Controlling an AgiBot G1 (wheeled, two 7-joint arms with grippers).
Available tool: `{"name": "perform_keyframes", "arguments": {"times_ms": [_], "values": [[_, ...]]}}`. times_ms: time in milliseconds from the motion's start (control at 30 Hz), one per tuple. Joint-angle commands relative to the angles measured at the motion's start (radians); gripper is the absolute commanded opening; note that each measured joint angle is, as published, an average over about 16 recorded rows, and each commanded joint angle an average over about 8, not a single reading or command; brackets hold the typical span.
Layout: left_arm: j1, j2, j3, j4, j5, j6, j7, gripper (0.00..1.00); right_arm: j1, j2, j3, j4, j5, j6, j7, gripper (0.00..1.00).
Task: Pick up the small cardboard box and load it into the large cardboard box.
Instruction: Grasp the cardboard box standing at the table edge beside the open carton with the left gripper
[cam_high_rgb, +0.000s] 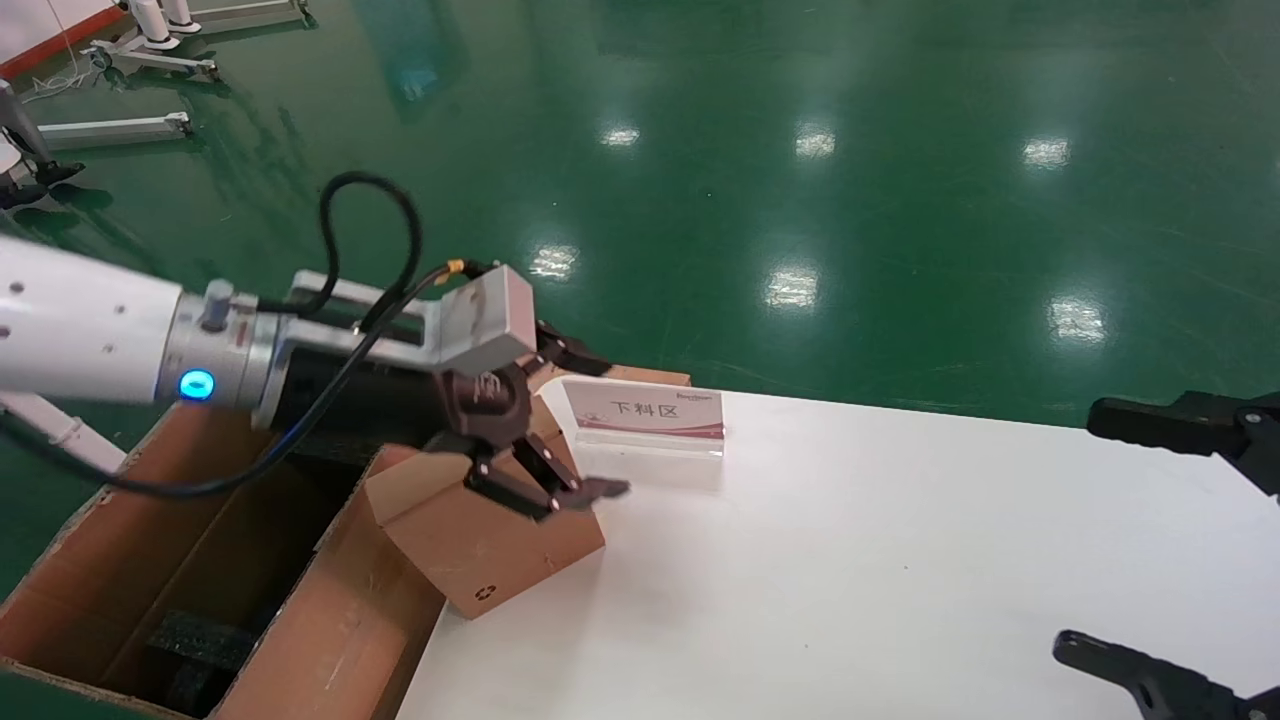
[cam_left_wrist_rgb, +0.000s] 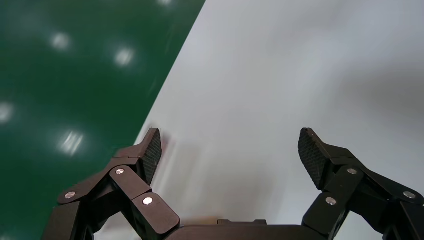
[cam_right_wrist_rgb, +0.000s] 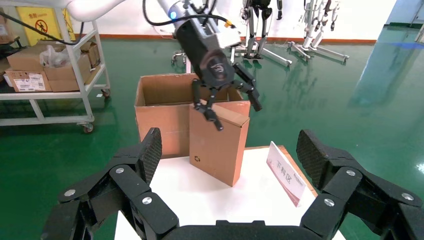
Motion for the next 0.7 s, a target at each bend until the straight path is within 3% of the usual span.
{"name": "perform_keyframes", "arguments": {"times_ms": [33, 233, 433, 700], "values": [[-0.05, 0.007, 0.025, -0.001, 0.071, 0.011, -0.053, 1.0, 0.0, 0.0, 0.0, 0.0, 0.0, 0.0, 0.0, 1.0], [-0.127, 0.011, 0.064, -0.002, 0.161, 0.06, -0.068, 1.0, 0.0, 0.0, -0.001, 0.0, 0.0, 0.0, 0.0, 1.0], [-0.184, 0.009, 0.107, -0.005, 0.238, 0.082, -0.012, 1.0, 0.0, 0.0, -0.001, 0.0, 0.001, 0.0, -0.001, 1.0], [-0.219, -0.004, 0.161, -0.006, 0.247, 0.092, 0.06, 1.0, 0.0, 0.001, -0.002, 0.0, 0.001, 0.001, -0.001, 1.0]]}}
